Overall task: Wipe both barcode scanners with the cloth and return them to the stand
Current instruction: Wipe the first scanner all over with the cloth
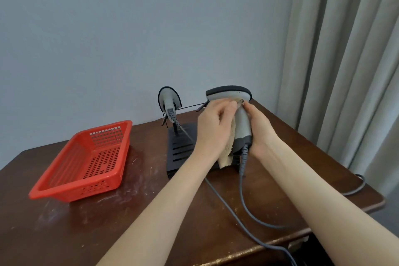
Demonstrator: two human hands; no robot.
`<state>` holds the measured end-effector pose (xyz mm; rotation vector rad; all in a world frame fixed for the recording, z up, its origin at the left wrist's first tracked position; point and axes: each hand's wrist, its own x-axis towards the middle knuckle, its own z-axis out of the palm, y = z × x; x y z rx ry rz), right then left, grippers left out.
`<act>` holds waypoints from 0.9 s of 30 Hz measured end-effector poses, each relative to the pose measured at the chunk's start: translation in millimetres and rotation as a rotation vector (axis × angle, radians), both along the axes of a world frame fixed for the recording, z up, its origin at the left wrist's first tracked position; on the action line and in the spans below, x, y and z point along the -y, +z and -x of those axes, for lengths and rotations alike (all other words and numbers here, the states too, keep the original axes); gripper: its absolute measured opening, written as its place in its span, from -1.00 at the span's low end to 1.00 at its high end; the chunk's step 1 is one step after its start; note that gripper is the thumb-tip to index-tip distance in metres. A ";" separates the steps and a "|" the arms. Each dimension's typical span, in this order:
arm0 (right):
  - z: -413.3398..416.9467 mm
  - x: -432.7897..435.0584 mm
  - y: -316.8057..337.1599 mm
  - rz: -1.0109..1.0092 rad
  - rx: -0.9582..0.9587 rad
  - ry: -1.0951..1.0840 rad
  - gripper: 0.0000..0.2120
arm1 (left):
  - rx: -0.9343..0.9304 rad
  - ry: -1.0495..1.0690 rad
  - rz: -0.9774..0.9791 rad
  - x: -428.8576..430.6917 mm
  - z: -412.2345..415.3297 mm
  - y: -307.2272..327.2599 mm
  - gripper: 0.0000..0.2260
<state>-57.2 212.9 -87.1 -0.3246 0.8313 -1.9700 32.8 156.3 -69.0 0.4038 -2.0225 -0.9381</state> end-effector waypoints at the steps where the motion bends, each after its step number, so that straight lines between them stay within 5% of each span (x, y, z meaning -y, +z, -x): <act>1: 0.9 1.2 -0.5 0.015 0.014 -0.017 -0.68 | 0.014 -0.023 0.031 -0.2 1.6 -4.2 -0.74; 8: 10.6 -1.1 -2.3 0.003 0.086 -0.030 -0.67 | 0.066 -0.061 0.146 -11.7 -3.9 -22.3 -0.73; 16: 6.2 2.5 -9.0 0.009 -0.038 -0.098 -0.68 | 0.018 -0.073 0.093 0.3 -1.3 -3.0 -0.74; 27: 11.3 -6.7 3.3 -0.042 -0.008 -0.070 -0.40 | 0.042 -0.226 0.122 -8.2 -12.3 -20.4 -0.84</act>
